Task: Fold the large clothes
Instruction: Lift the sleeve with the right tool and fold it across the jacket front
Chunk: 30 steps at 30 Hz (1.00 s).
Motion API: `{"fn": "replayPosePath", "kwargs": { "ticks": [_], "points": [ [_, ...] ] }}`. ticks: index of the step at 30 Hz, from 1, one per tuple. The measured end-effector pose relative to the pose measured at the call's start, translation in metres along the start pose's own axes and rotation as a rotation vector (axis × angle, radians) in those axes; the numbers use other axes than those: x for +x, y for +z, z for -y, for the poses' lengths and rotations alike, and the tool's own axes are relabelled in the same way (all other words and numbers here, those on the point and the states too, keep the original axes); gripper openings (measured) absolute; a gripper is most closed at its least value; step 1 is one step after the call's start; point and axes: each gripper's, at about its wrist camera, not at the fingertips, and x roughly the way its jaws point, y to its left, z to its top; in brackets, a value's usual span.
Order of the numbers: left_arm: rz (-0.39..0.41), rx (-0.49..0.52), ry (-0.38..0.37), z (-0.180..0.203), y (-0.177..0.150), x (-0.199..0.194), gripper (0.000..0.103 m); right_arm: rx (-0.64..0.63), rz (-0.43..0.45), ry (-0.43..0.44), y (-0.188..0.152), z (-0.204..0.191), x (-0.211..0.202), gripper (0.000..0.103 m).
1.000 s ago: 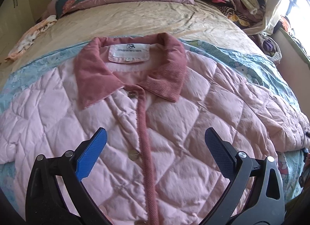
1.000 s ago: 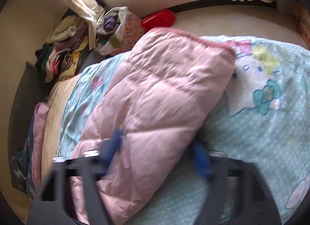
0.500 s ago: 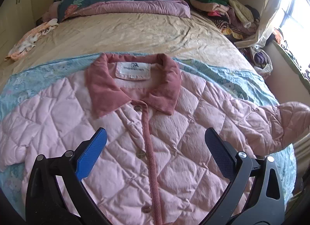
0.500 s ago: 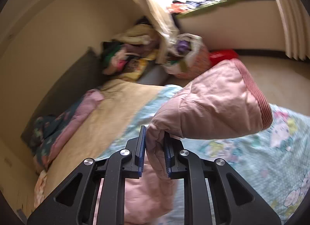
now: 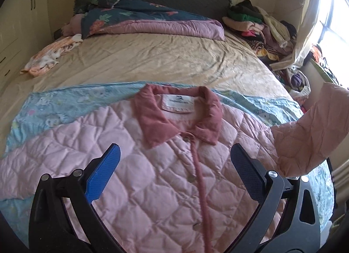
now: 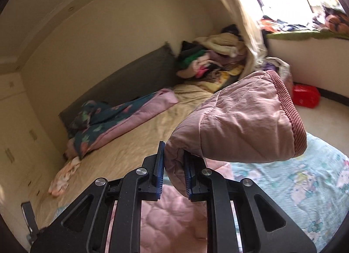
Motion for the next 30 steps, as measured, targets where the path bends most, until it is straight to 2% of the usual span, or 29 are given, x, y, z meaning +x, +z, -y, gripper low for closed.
{"fn": "replayPosePath", "kwargs": {
  "ticks": [15, 21, 30],
  "points": [
    [0.021, -0.110, -0.039, -0.073, 0.002, -0.016, 0.095, -0.126, -0.069, 0.132, -0.021, -0.105, 0.032, 0.015],
    [-0.002, -0.182, -0.078, -0.098, -0.003, -0.008, 0.095, -0.155, -0.102, 0.173, -0.045, -0.135, 0.046, 0.015],
    [-0.016, -0.203, -0.084, -0.115, -0.016, 0.004, 0.095, -0.196, -0.186, 0.200, -0.093, -0.173, 0.078, 0.015]
  ]
}}
